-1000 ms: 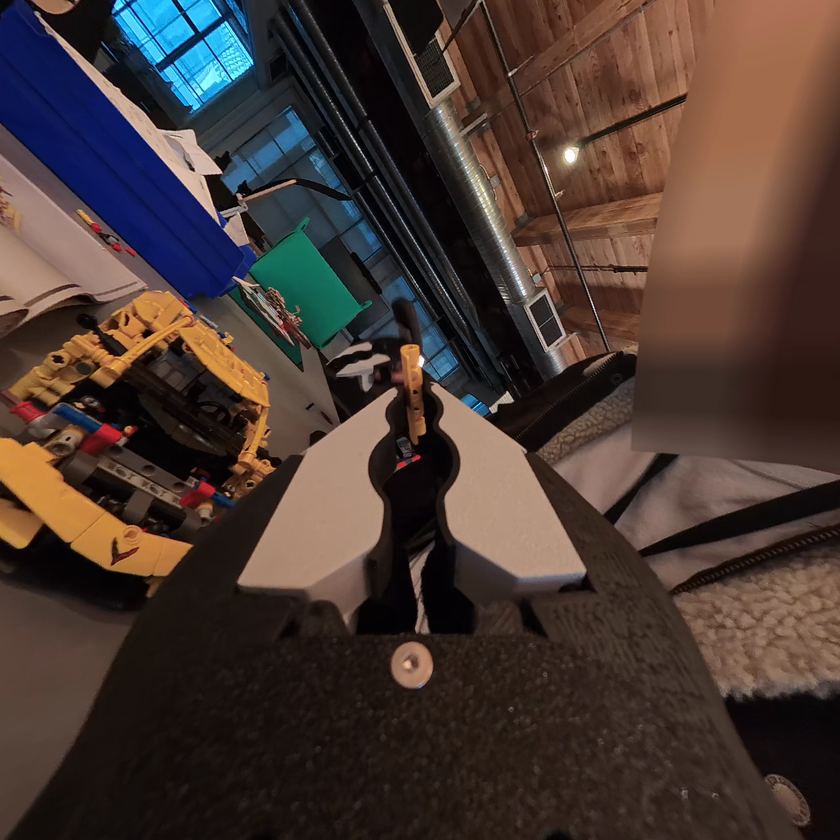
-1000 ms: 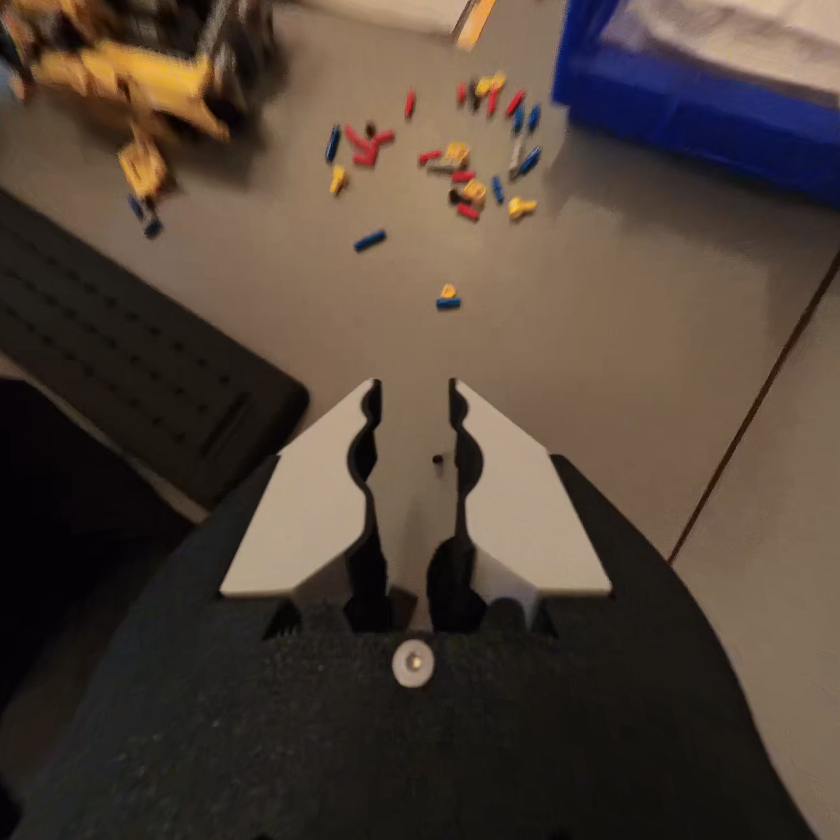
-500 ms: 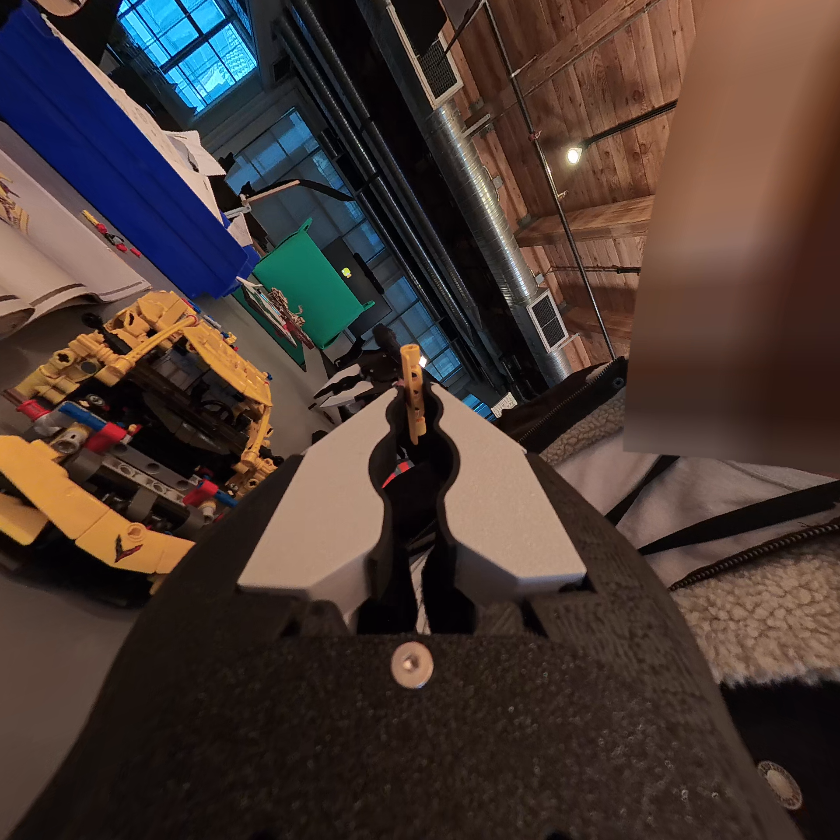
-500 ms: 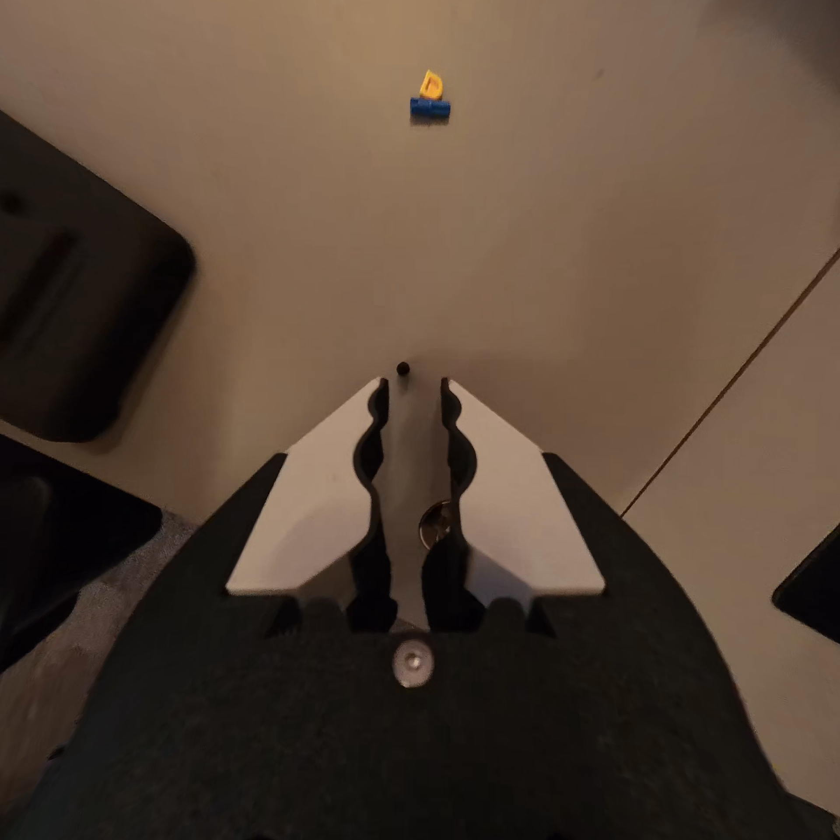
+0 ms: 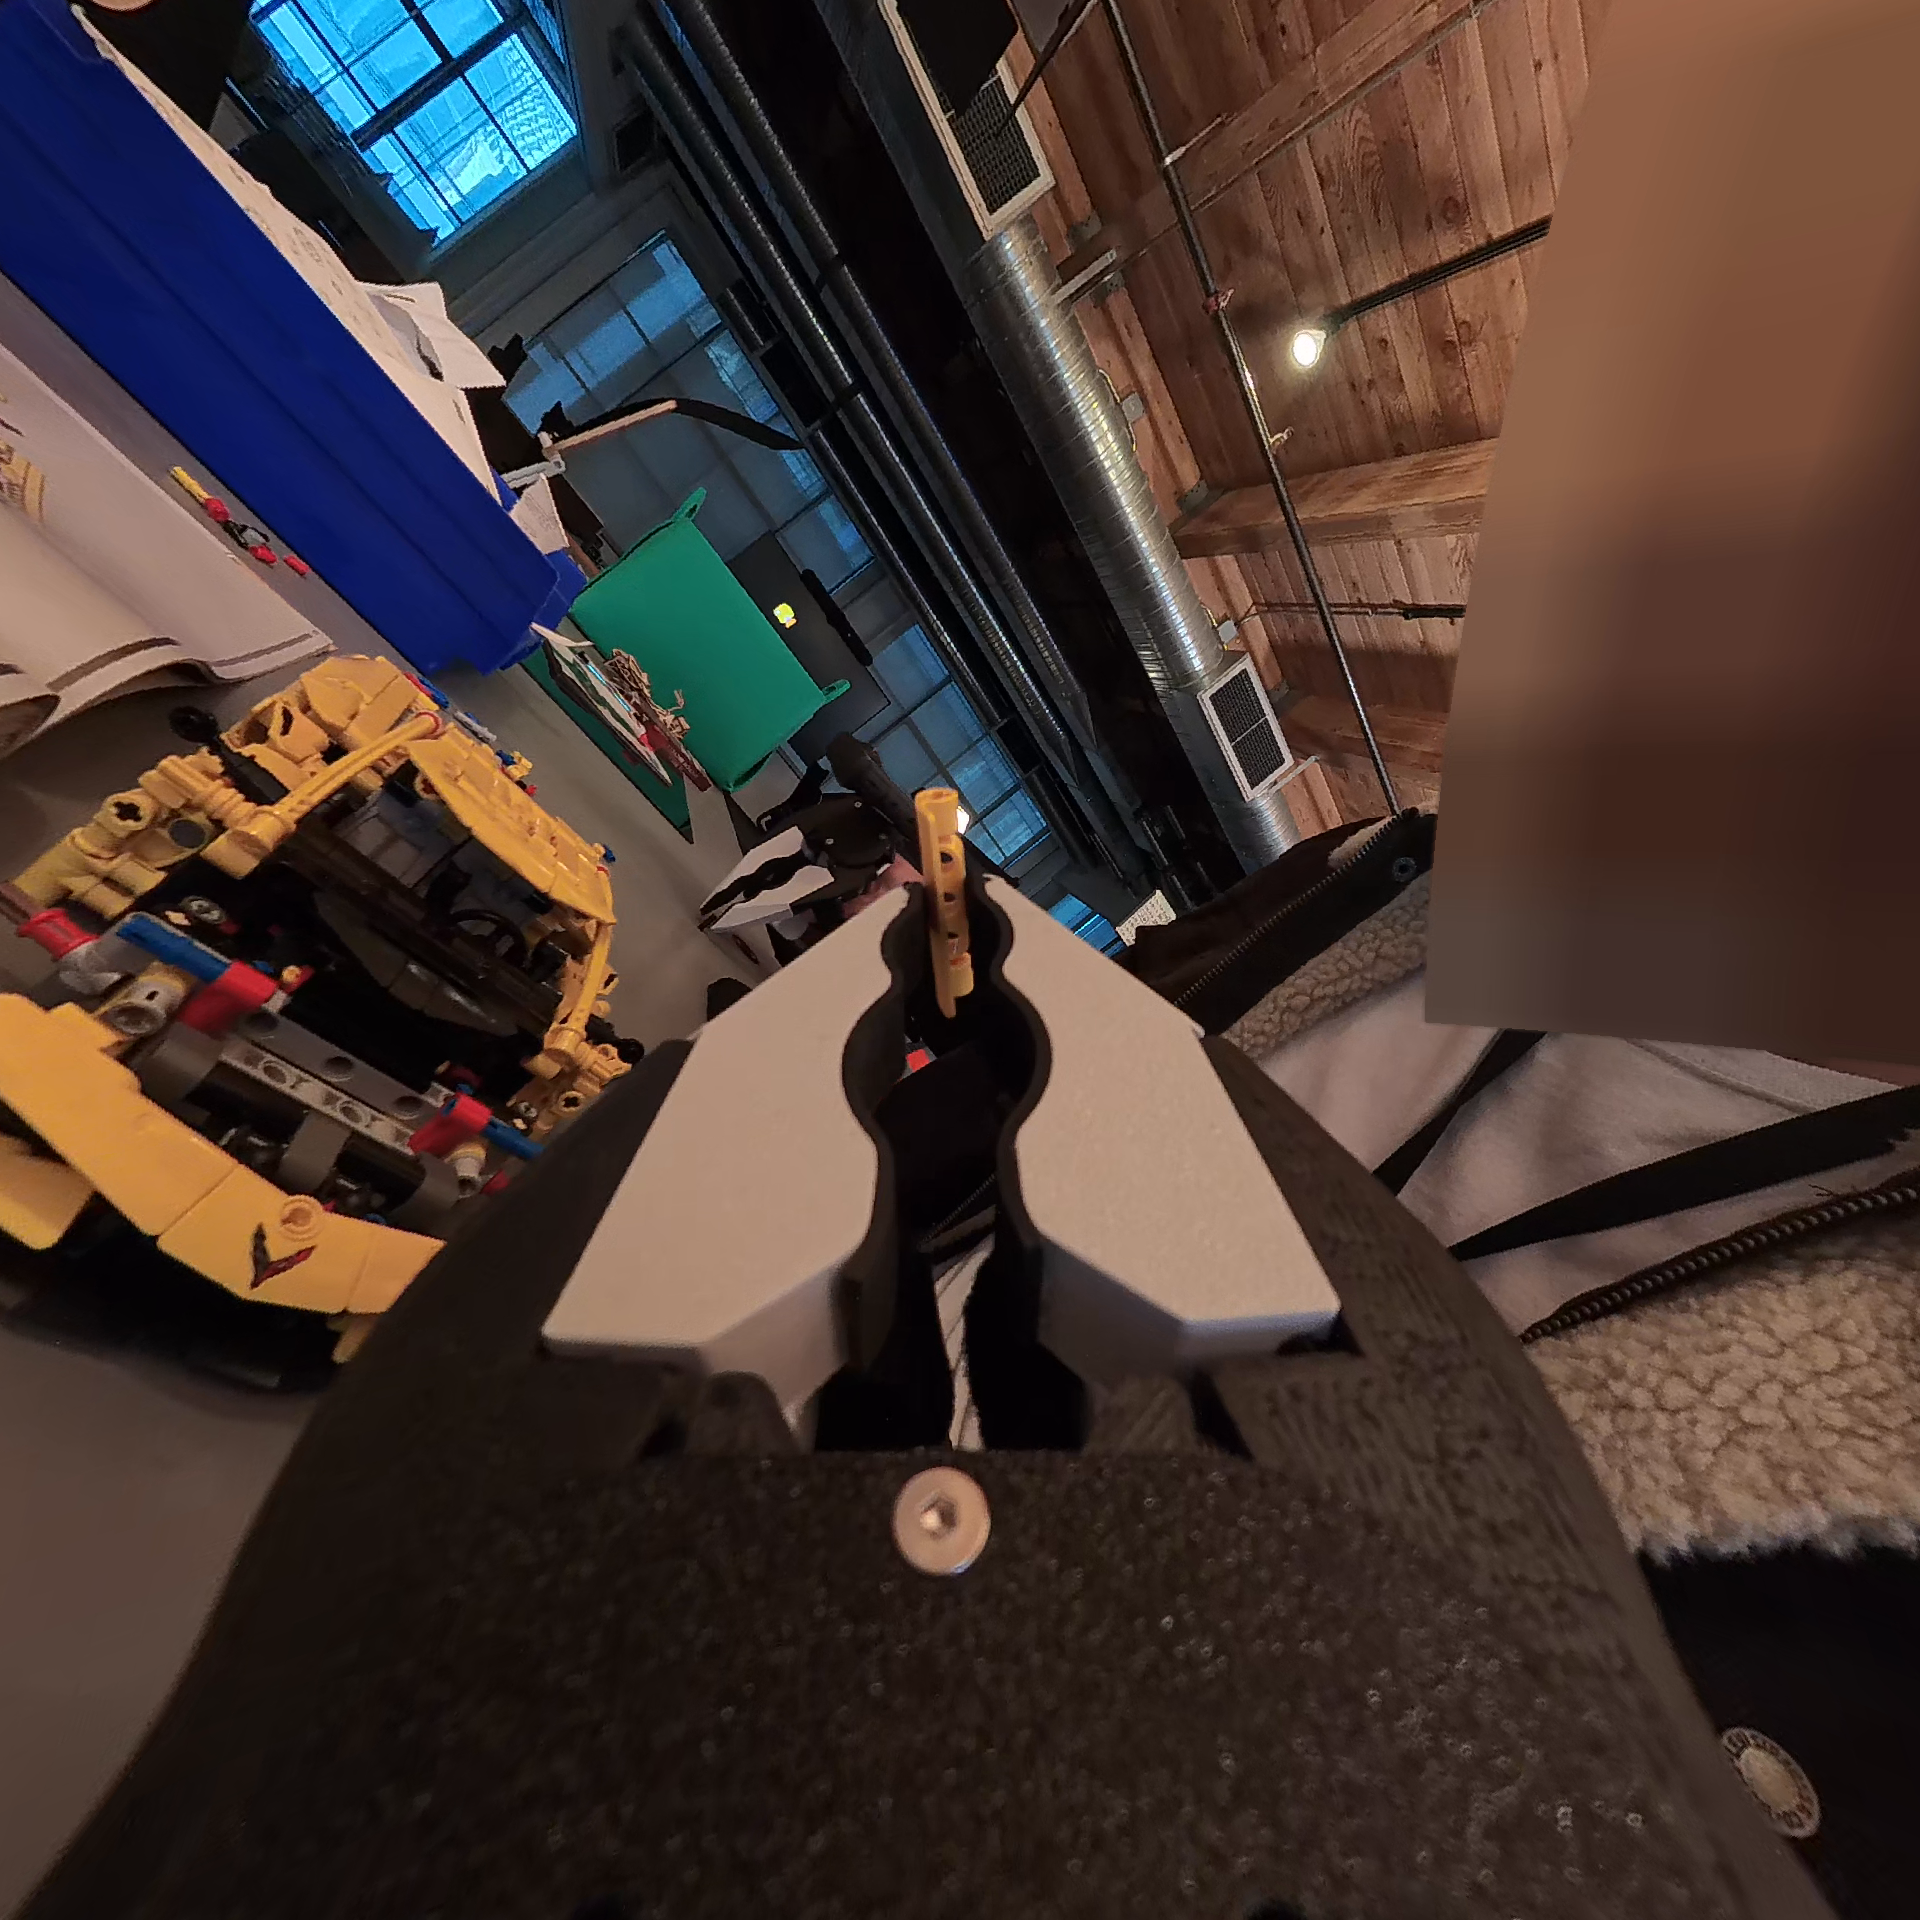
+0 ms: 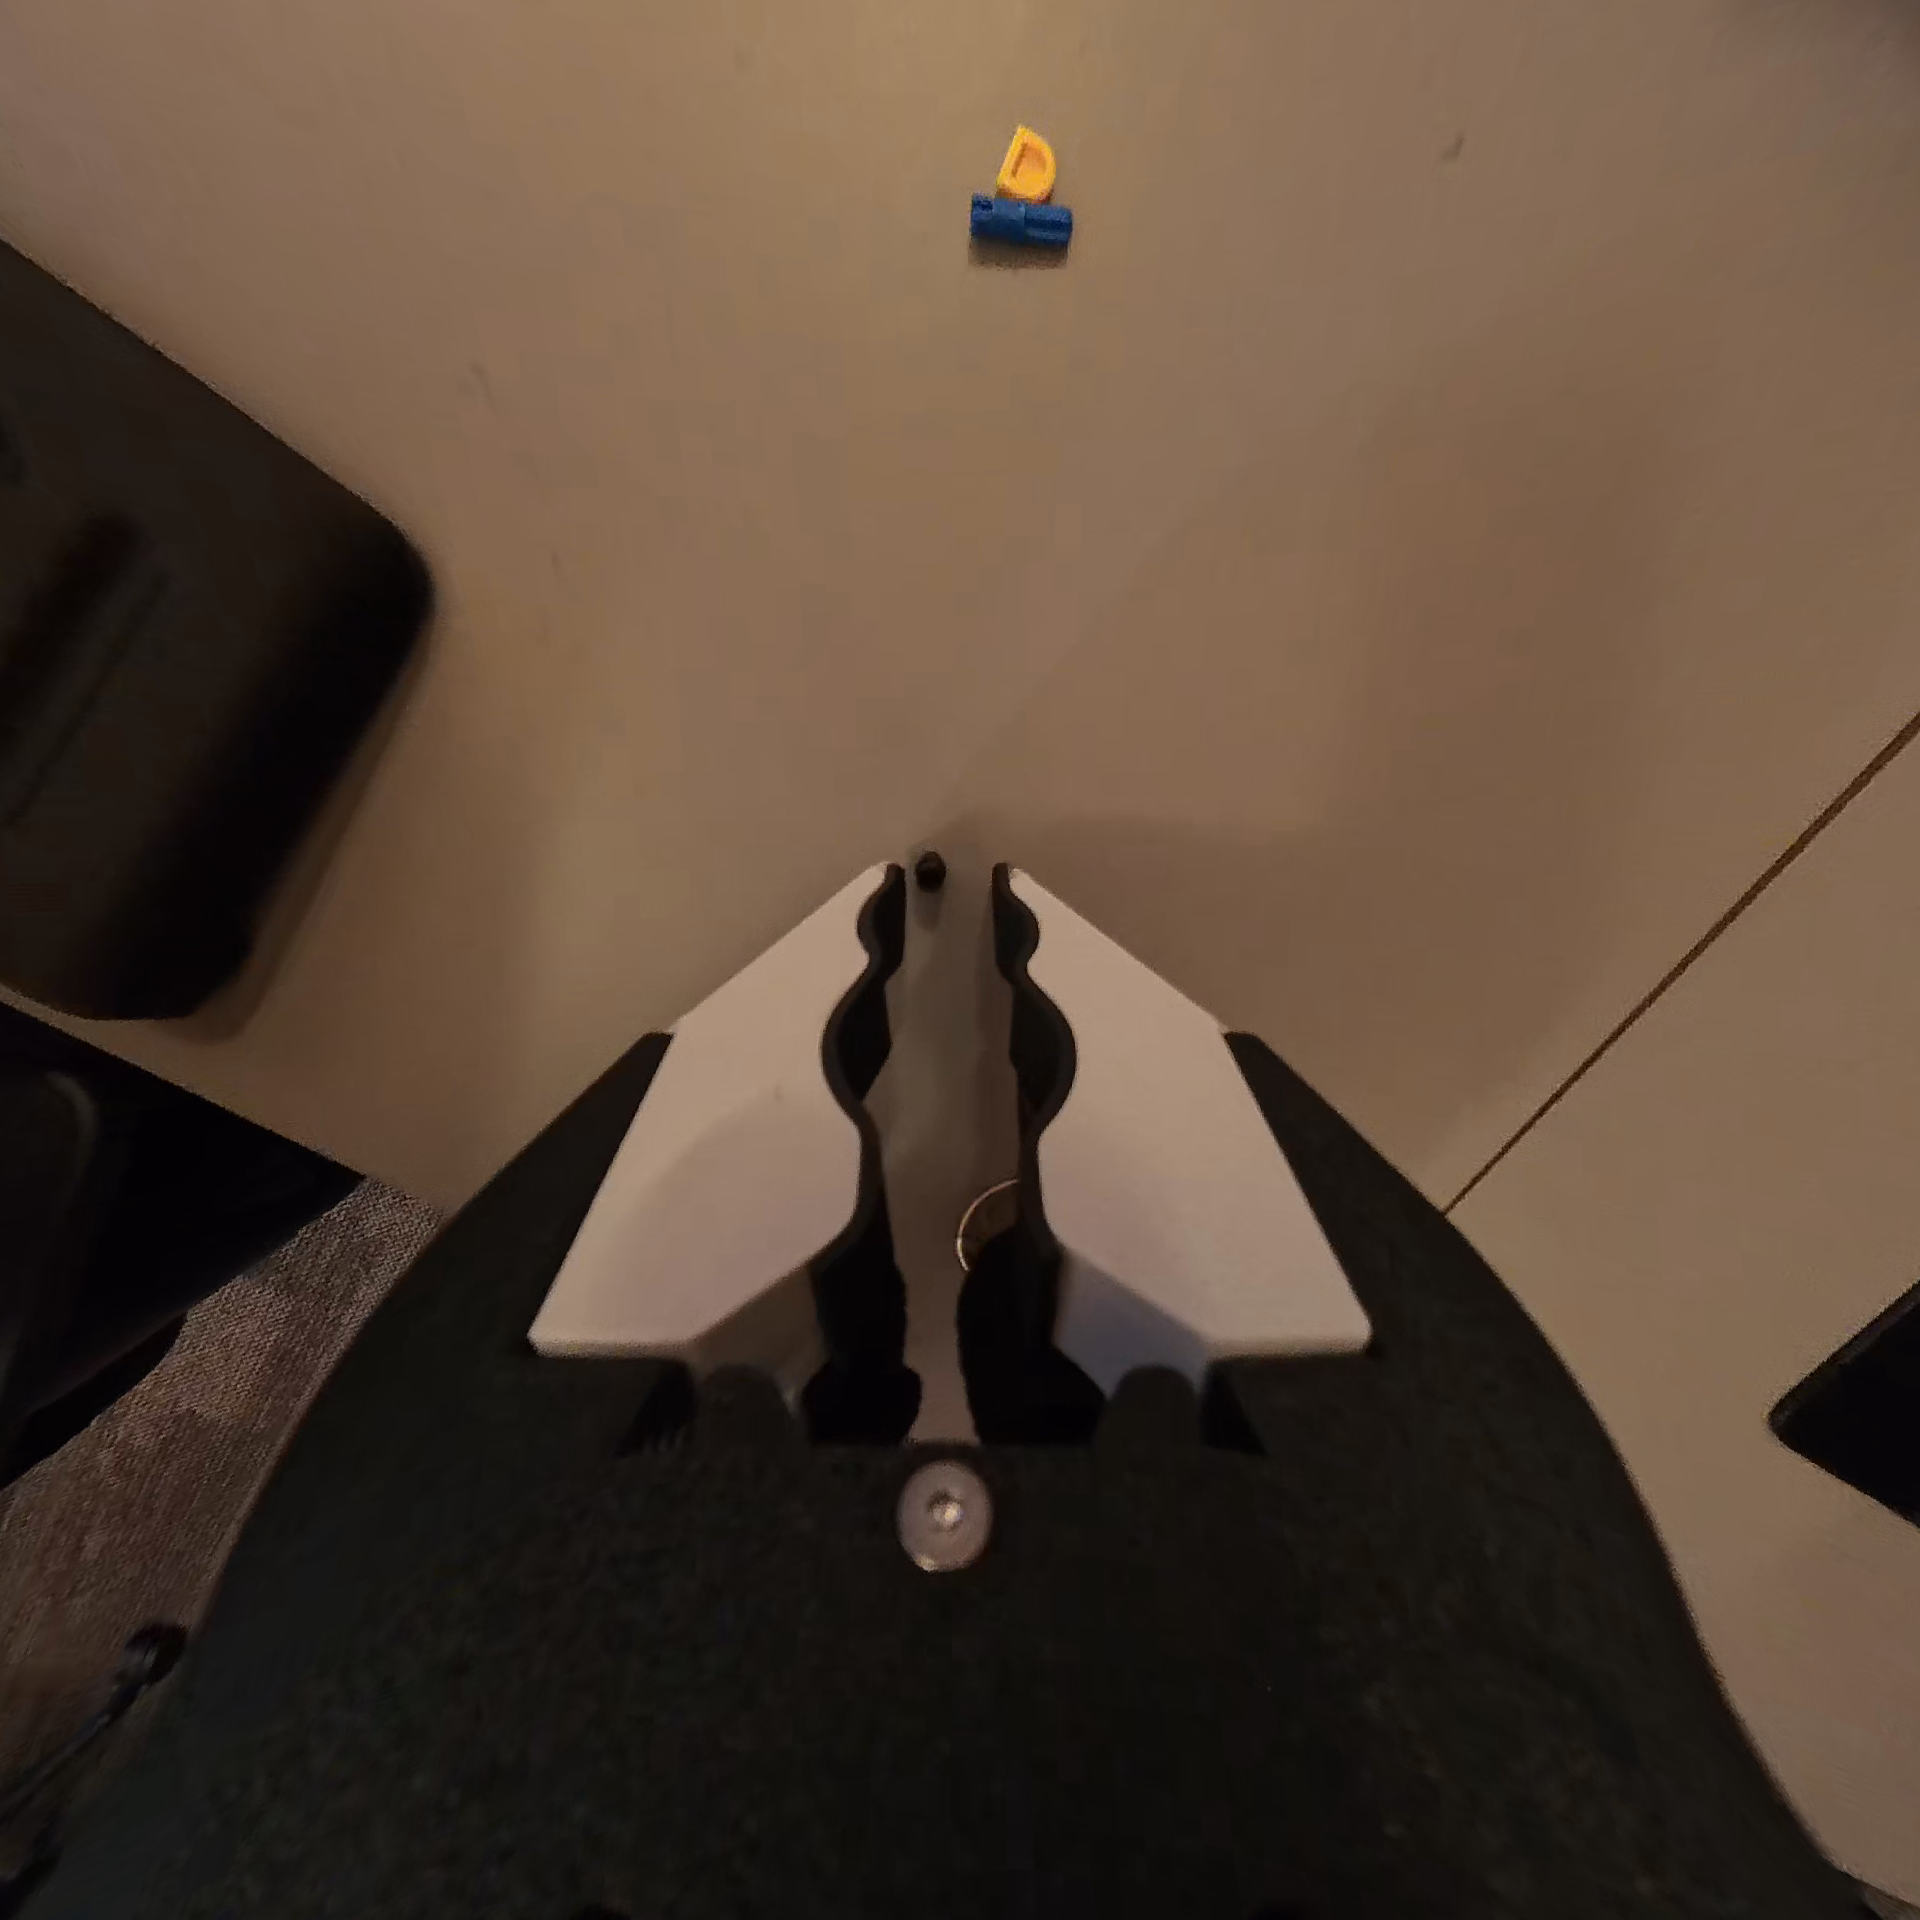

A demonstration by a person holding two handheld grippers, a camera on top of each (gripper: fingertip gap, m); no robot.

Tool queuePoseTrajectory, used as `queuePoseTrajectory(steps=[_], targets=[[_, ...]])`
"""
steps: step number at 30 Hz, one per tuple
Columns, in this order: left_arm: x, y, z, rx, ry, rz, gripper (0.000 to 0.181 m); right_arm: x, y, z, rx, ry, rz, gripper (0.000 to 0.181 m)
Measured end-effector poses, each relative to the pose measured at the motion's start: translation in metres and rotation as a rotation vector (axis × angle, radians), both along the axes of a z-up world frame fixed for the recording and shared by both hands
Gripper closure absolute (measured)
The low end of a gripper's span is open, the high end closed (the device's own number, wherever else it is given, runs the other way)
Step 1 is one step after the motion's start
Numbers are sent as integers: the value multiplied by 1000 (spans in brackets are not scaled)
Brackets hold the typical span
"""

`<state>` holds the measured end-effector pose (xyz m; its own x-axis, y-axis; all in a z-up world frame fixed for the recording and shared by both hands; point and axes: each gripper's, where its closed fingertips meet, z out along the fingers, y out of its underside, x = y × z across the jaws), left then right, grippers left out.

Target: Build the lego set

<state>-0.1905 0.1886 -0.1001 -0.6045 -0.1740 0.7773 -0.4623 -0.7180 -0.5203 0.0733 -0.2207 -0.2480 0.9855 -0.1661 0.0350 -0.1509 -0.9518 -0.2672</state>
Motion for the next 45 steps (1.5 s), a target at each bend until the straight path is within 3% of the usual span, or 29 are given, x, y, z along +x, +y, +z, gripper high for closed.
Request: queuePoseTrajectory(steps=[11,14,16,18,23,25,27,32,45], targets=[[0,-1,0,2,0,-6,174,0,0,-1,-46,-7,30,177],[1,-2,-1,7,2,-4,174,-6,20,14,23,-1,46,177],[2,-3,1,5,-4,1,174,-16,57,35,137,-25,96,177],[3,-4,6,-21,-22,2,175,-48,121,64,342,13,169,177],[1,-14,16,-70,-68,-39,175,-187,297,145,855,147,494,177],[-1,-15,22,-86,-99,-41,175,-236,343,160,962,191,594,177],[-1,-20,23,-103,-108,-61,175,-256,373,161,994,154,644,177],[-2,-23,28,-165,-133,-70,175,-263,393,175,1090,199,599,178],[2,-23,25,-177,-111,-75,175,-263,391,171,1054,209,594,178]])
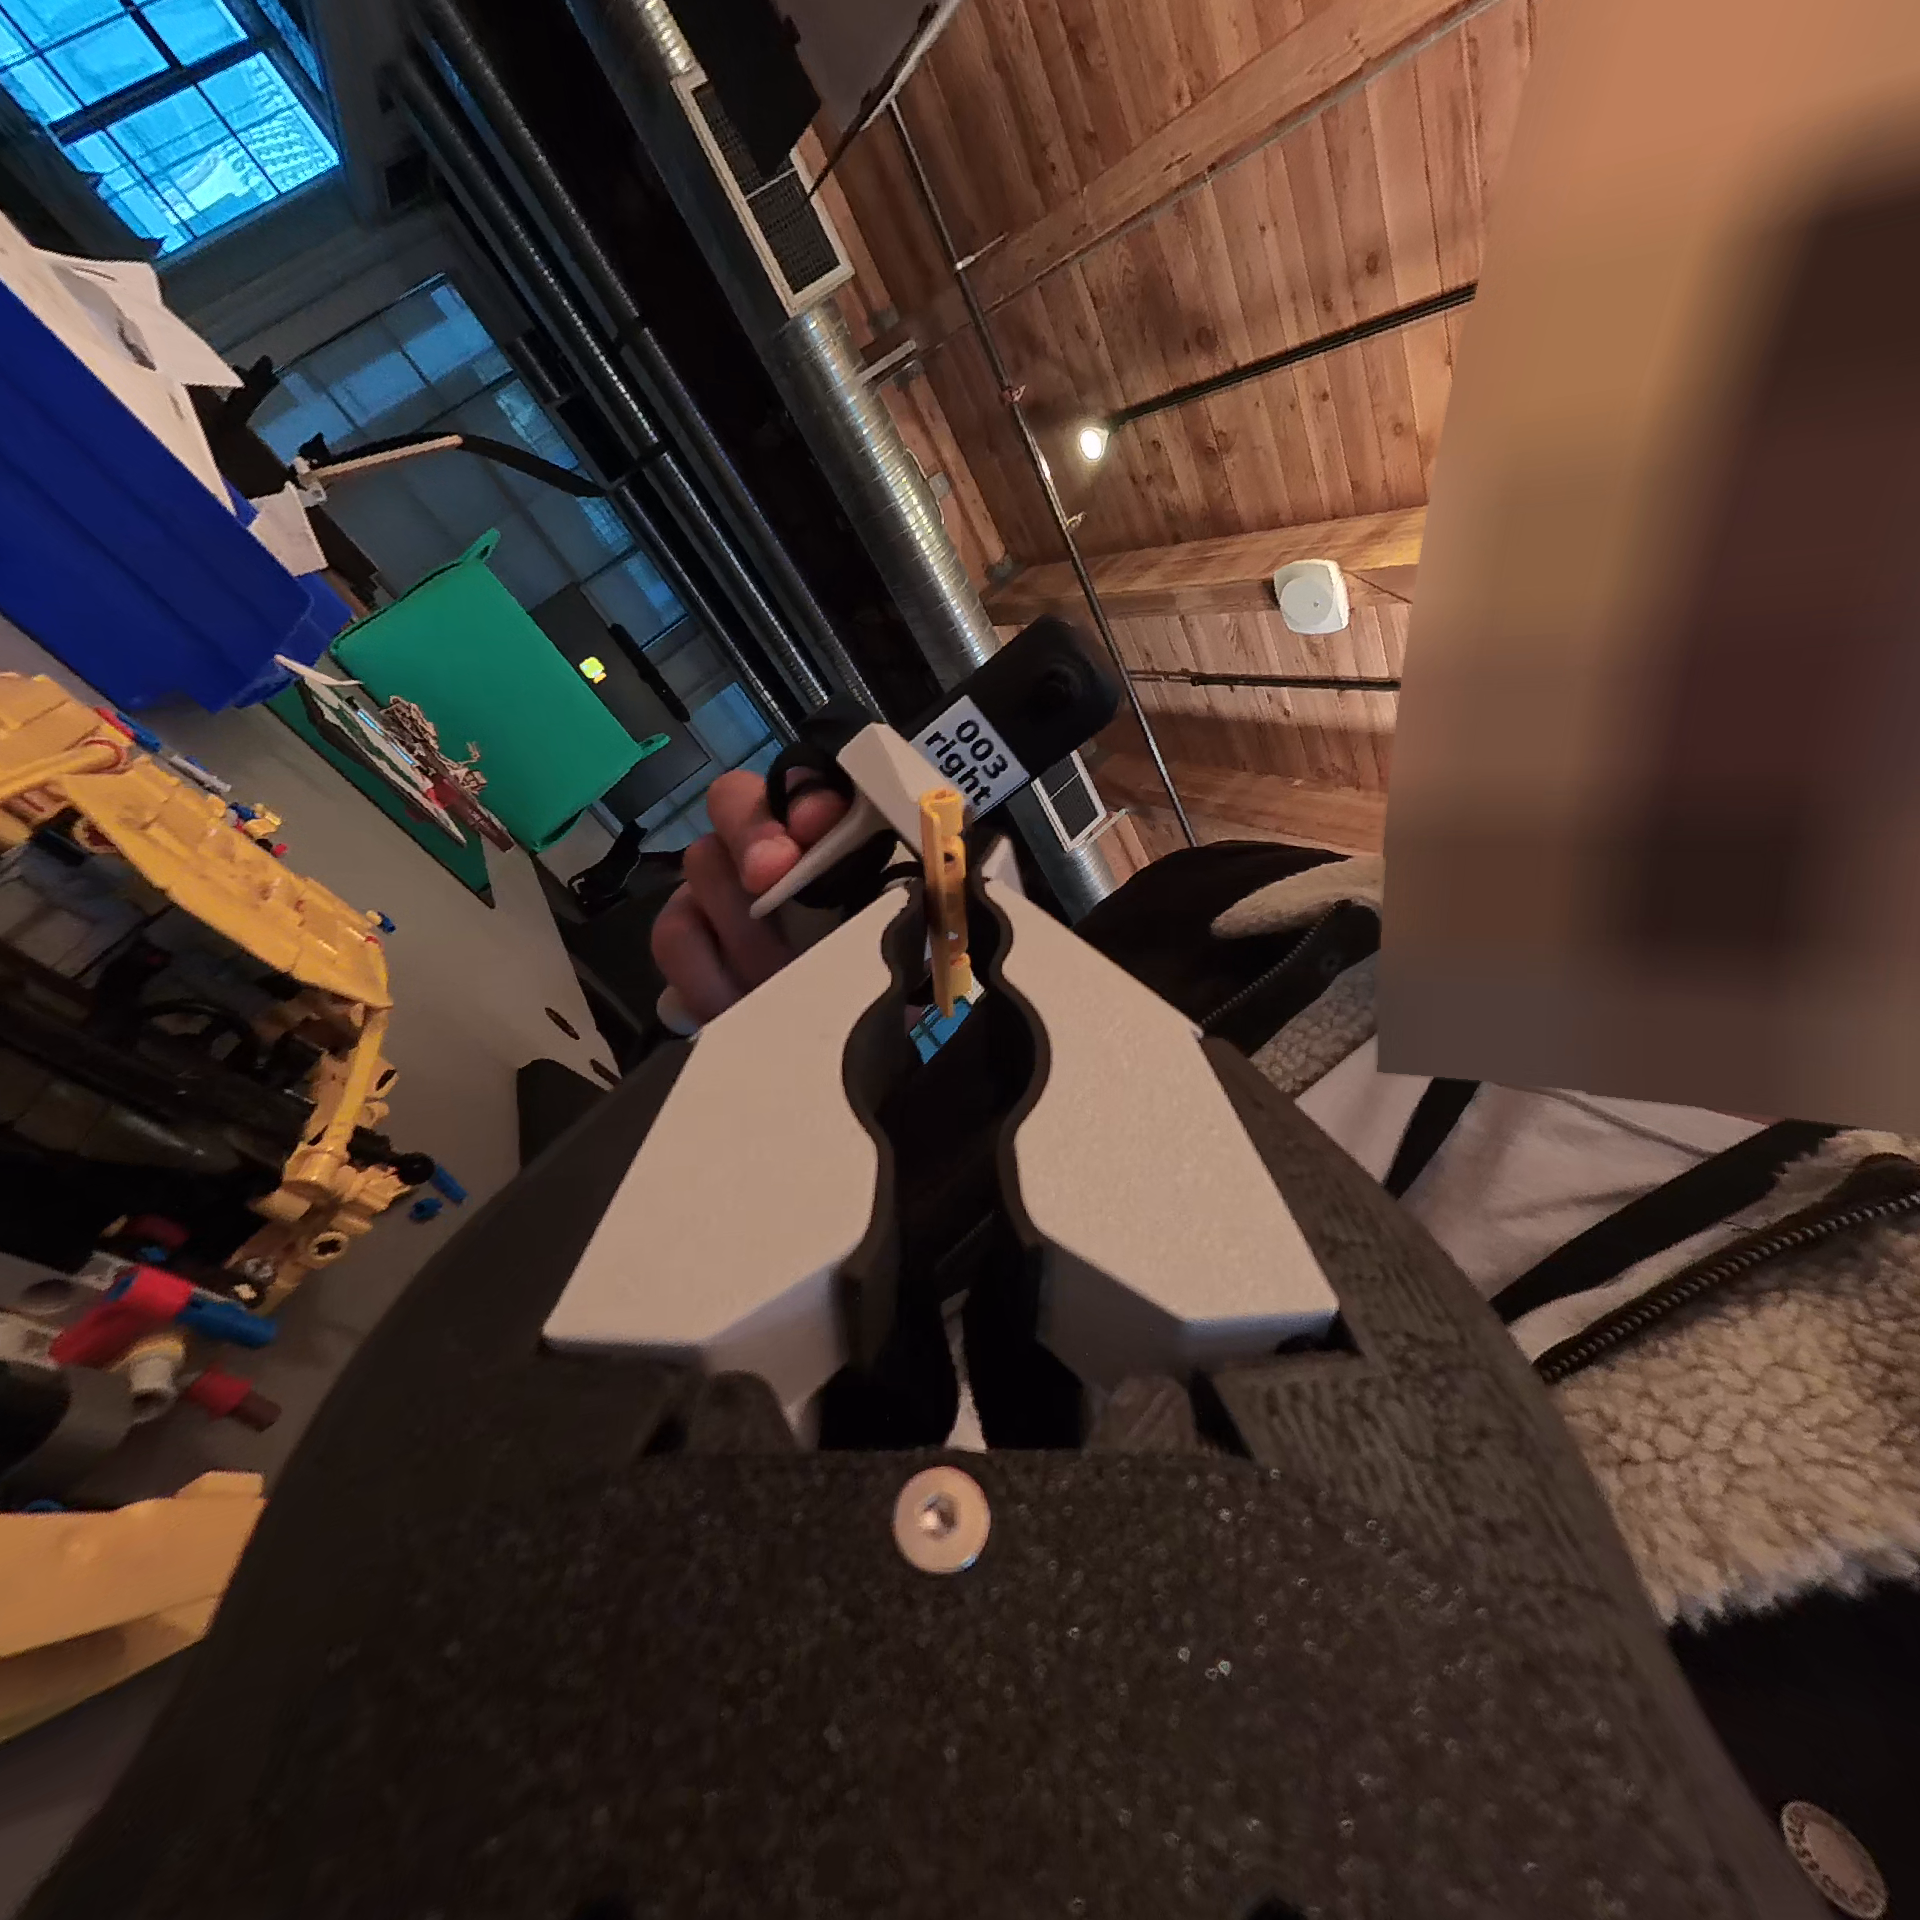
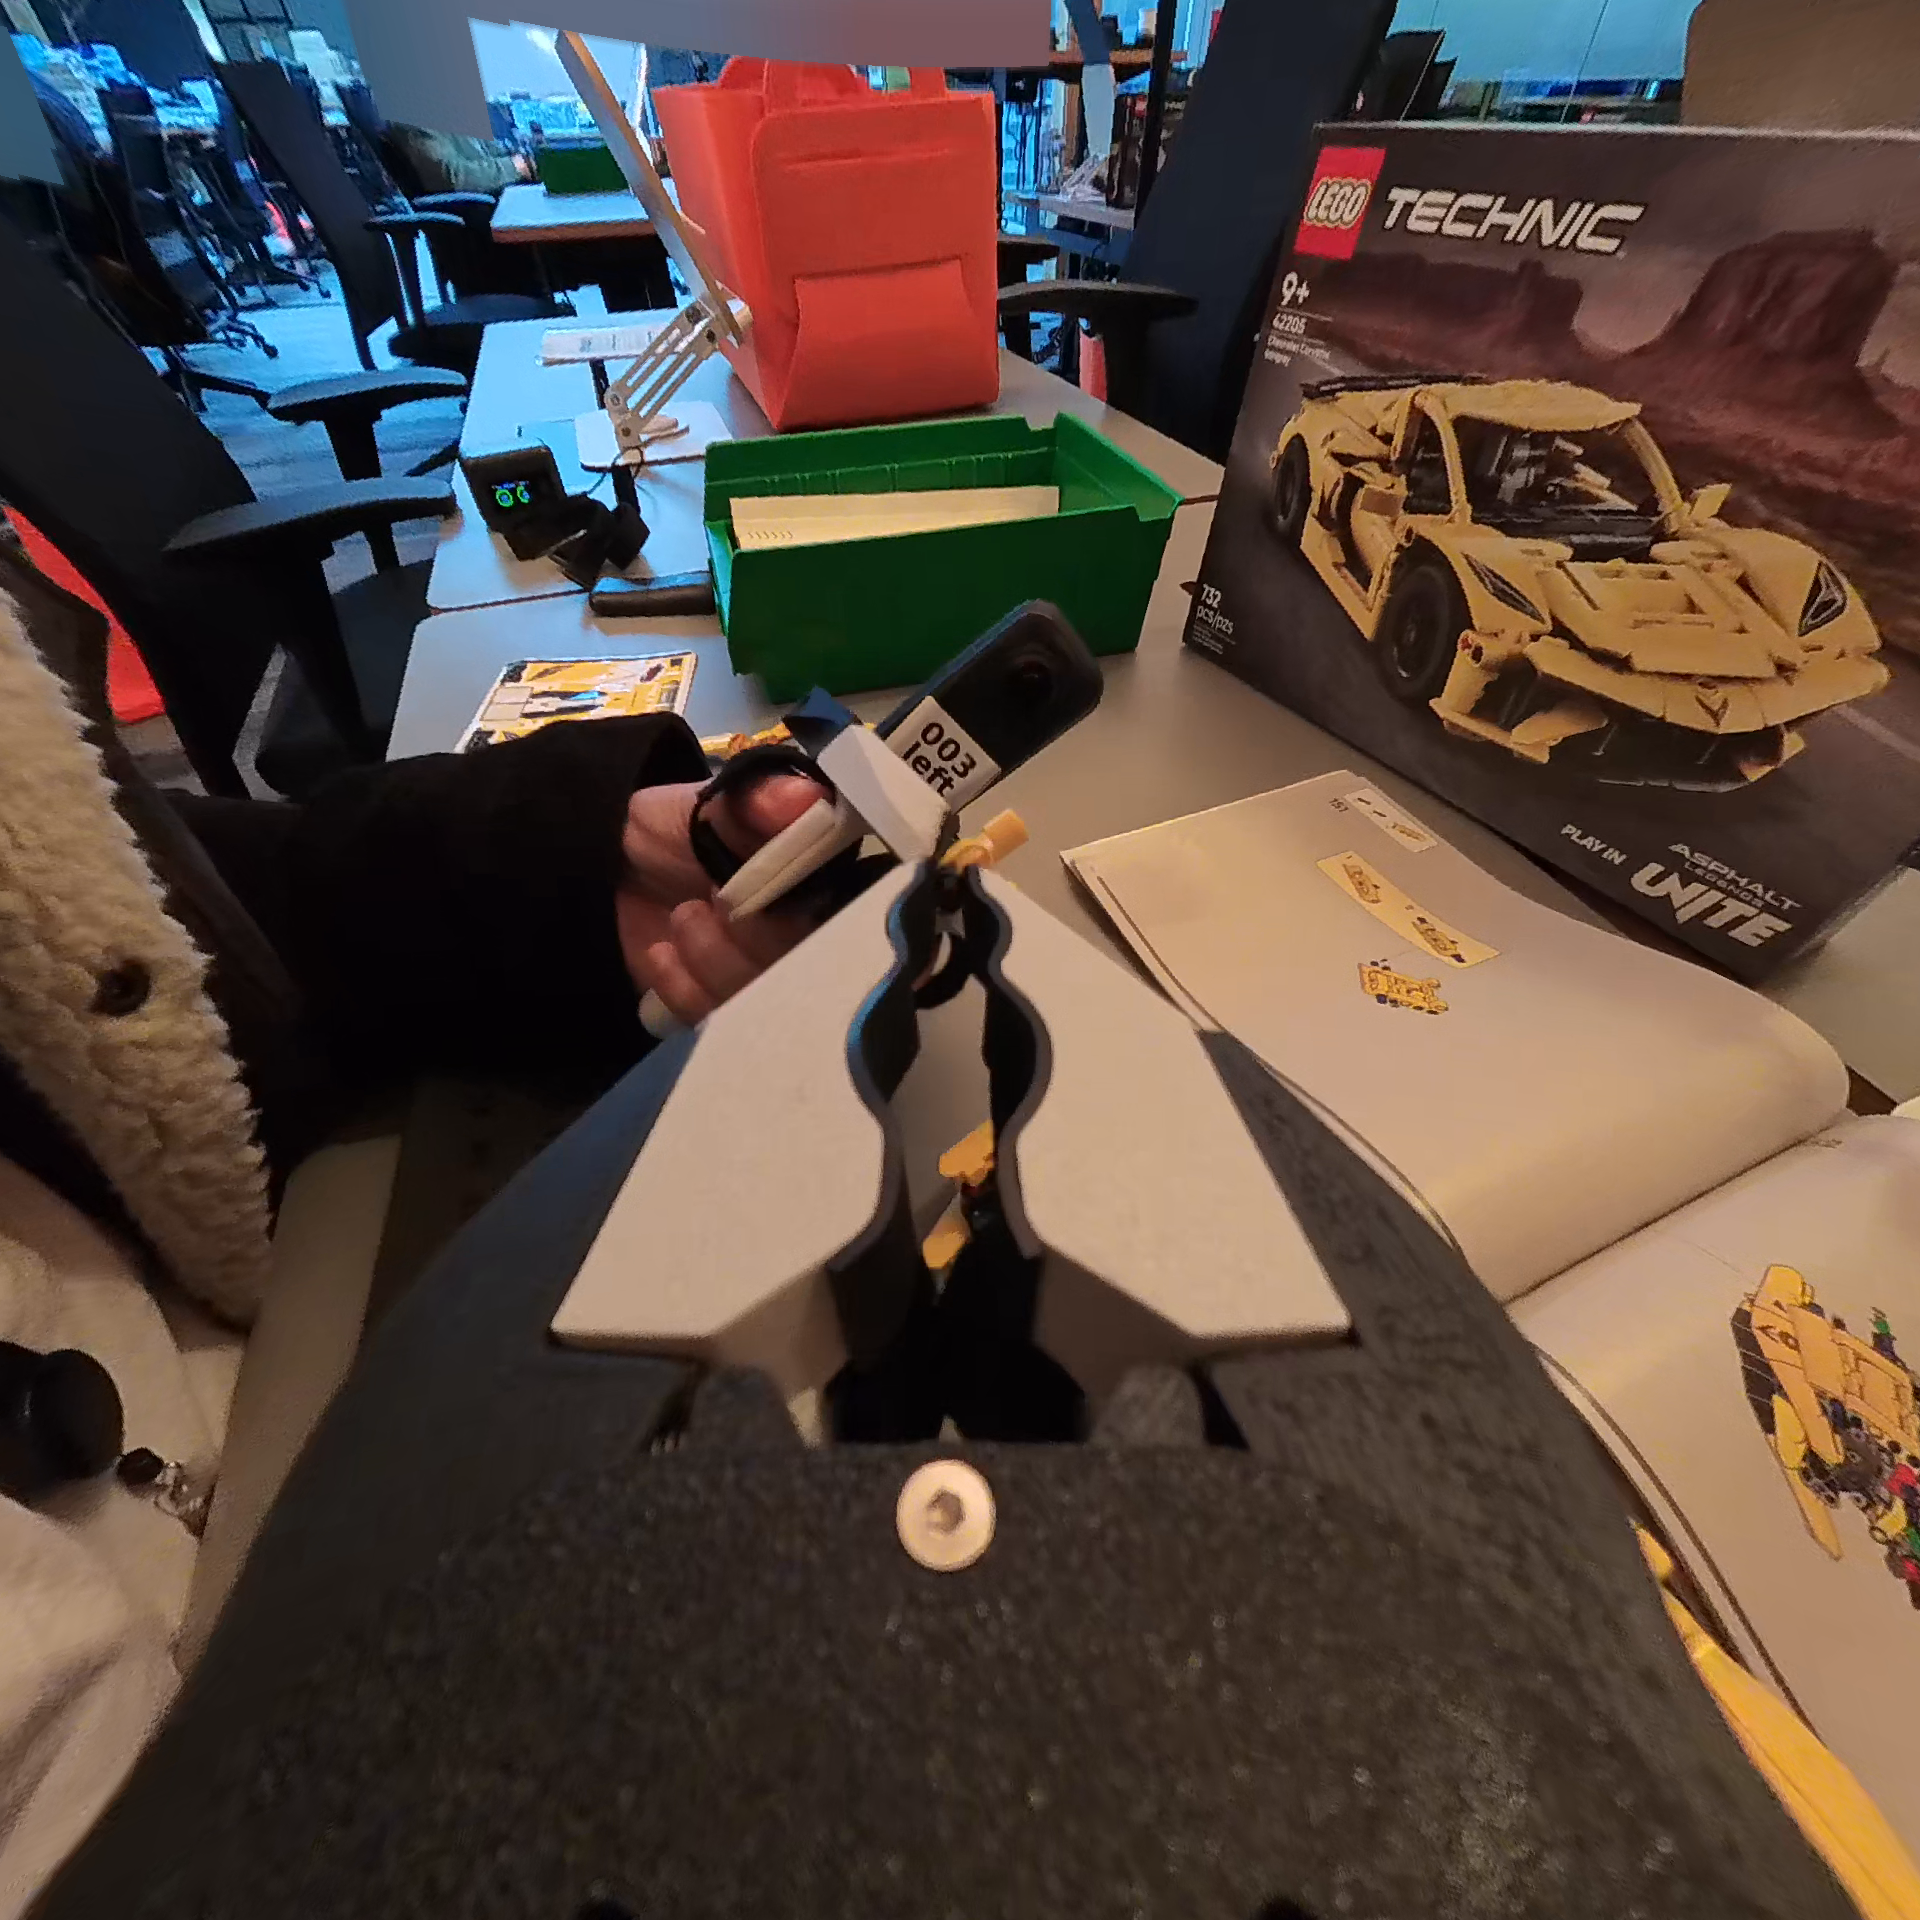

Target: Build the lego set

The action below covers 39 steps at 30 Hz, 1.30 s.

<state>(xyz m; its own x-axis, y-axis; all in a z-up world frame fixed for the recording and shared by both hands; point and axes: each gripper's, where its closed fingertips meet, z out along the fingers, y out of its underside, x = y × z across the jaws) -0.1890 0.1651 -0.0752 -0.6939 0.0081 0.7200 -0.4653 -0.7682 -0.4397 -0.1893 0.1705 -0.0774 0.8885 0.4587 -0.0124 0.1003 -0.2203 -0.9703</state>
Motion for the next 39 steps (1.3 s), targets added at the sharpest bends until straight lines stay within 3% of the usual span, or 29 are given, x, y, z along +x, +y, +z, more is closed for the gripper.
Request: queuePoseTrajectory(steps=[14,17,22,26,31,36,39], targets=[[0,-2,-3,-1,16,-16,175,-2,-3,-7,-44,-57,29,177],[2,-5,-10,13,52,-33,175,1,-6,-15,-81,-211,32,178],[7,-17,-33,170,148,-43,175,6,-17,-36,-224,-517,68,178],[8,-25,-46,265,190,-59,175,3,-23,-46,-285,-552,108,178],[0,-26,-26,120,107,-124,175,-4,-25,-29,-192,-352,158,177],[-10,-22,4,-49,-21,-172,175,-13,-22,3,26,-26,182,178],[-12,-16,13,-131,-58,-173,175,-15,-17,13,131,17,143,178]])
